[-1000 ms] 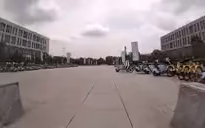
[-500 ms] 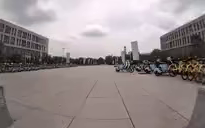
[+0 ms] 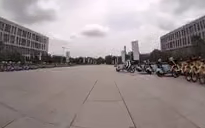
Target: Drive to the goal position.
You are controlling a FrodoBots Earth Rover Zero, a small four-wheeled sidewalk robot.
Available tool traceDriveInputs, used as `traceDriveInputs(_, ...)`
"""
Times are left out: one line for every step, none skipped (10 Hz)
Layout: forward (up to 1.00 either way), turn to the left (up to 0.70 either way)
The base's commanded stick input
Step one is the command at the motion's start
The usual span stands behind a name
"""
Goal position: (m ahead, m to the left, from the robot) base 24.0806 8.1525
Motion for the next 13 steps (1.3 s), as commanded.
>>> traceDriveInputs(0.45,0.0)
traceDriveInputs(0.45,0.0)
traceDriveInputs(0.45,0.0)
traceDriveInputs(0.45,0.0)
traceDriveInputs(0.45,0.0)
traceDriveInputs(0.45,0.0)
traceDriveInputs(0.45,0.0)
traceDriveInputs(0.45,0.0)
traceDriveInputs(0.45,0.0)
traceDriveInputs(0.45,0.0)
traceDriveInputs(0.45,0.0)
traceDriveInputs(0.45,0.0)
traceDriveInputs(0.45,0.0)
